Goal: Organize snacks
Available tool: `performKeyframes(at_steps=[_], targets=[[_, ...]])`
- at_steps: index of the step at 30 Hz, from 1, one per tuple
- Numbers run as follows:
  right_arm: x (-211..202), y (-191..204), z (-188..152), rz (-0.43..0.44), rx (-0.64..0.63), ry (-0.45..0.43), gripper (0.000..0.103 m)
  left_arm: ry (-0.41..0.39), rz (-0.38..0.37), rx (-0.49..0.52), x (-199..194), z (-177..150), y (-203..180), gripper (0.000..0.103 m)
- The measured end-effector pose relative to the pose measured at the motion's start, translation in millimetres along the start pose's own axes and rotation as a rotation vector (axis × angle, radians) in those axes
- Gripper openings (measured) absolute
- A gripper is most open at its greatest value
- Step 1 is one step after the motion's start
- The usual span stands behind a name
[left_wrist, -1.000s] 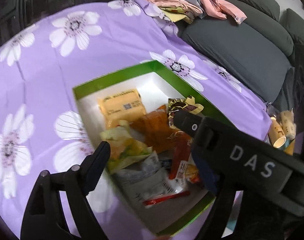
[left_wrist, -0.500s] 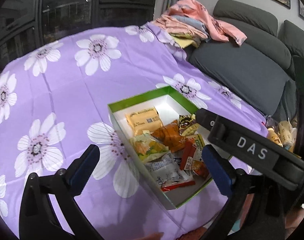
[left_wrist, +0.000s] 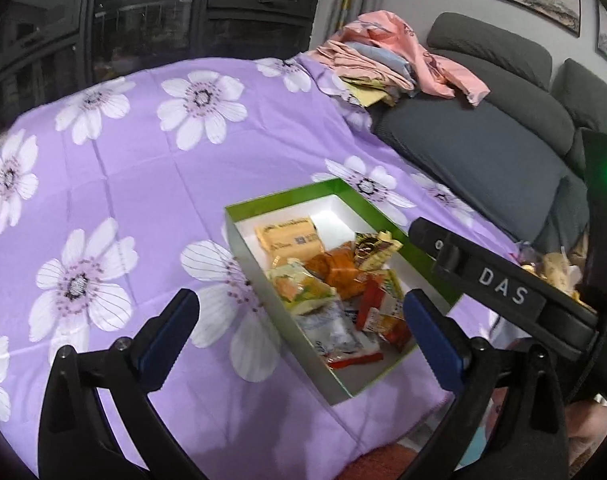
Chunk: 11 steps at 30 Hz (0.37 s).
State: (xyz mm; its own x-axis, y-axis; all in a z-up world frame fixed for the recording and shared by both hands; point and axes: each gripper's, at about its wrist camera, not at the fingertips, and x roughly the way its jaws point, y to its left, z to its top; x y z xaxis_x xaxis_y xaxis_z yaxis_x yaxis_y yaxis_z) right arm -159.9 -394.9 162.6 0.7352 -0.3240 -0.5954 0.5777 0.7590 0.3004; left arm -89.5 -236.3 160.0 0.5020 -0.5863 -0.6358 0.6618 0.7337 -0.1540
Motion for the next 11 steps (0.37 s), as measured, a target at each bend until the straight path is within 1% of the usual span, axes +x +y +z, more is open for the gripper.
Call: performKeyframes(at_steps=[7, 11], targets=[[4.7, 1.9, -0.5, -0.014, -0.008, 0.01, 0.086, -0.001, 0.001, -0.001, -0.2, -1.0, -0.3, 0.102], [4.0, 7.1, -2.0, -0.001, -0.03, 0.007, 0.086, 0.0, 0.008, -0.004, -2.1, -4.2, 4.1, 0.102]])
